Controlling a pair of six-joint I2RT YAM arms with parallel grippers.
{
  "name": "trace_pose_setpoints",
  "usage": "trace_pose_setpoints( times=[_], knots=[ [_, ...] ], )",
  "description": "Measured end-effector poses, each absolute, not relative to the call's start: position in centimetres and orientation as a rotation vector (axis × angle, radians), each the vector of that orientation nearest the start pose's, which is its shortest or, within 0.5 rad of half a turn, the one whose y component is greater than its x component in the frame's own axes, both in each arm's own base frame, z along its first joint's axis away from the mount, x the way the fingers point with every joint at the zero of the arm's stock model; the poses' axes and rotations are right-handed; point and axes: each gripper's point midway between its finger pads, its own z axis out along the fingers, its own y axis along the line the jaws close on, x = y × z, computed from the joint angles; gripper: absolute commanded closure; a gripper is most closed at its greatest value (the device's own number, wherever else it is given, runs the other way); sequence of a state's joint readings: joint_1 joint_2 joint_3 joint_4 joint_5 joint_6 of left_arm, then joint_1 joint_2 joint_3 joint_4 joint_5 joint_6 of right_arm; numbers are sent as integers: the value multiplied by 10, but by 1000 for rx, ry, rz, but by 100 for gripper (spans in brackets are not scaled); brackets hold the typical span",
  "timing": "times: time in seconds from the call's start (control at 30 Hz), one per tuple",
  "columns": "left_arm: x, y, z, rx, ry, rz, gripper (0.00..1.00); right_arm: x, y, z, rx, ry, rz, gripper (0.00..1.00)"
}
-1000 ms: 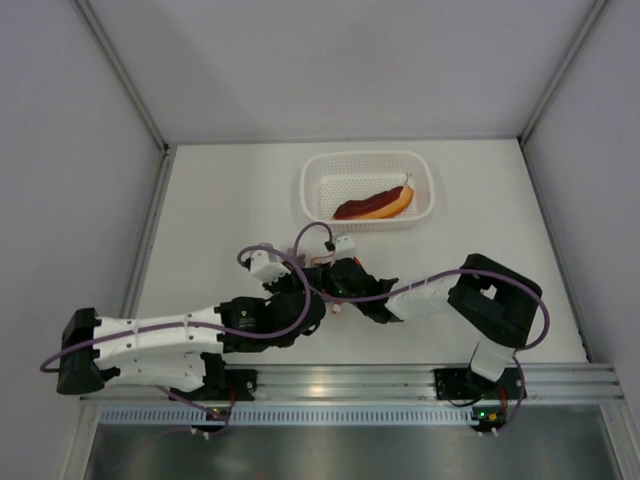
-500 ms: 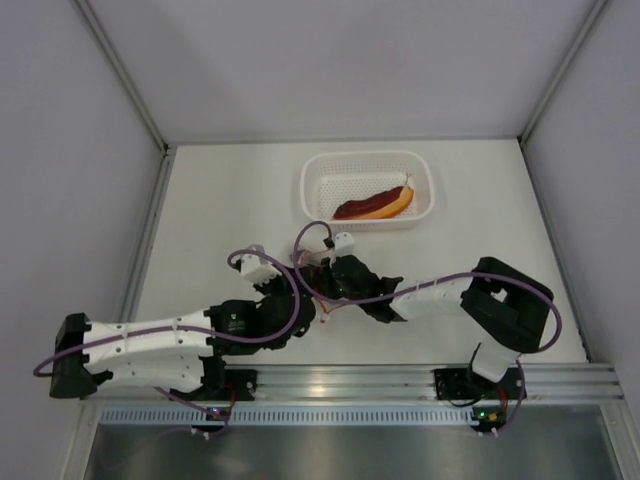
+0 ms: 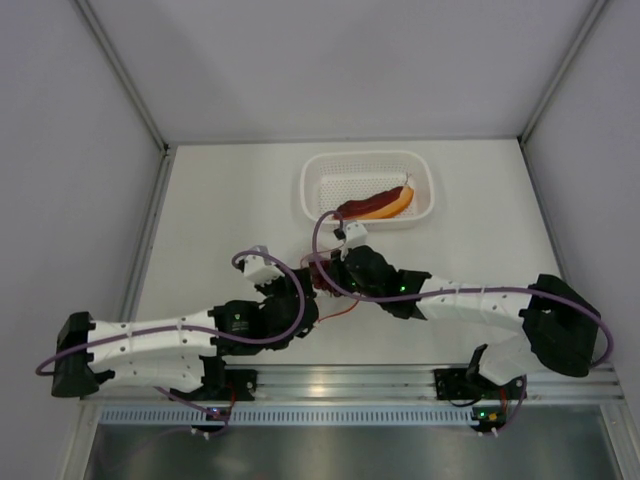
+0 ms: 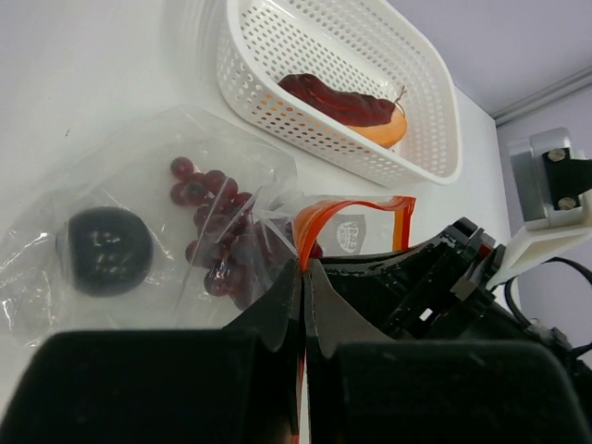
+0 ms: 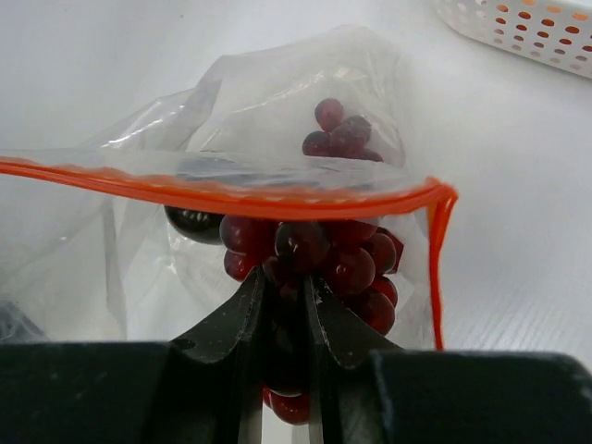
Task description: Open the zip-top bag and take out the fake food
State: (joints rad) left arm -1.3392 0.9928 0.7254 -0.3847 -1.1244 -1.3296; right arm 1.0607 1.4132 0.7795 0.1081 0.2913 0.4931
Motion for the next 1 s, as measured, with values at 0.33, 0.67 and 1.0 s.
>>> trace_pose_setpoints(
  times=[0.33,0.67,1.0],
  knots=[
    [201,-233,194,-504,1816,-532,100,207,334,151,-495,2140,675,100],
    [201,-234,191,-500,1814,-516,100,178,324,180,-599,2137,785,100],
    [201,-234,191,-506,1813,-521,100,149,309,228,-704,2030,923,100]
  ],
)
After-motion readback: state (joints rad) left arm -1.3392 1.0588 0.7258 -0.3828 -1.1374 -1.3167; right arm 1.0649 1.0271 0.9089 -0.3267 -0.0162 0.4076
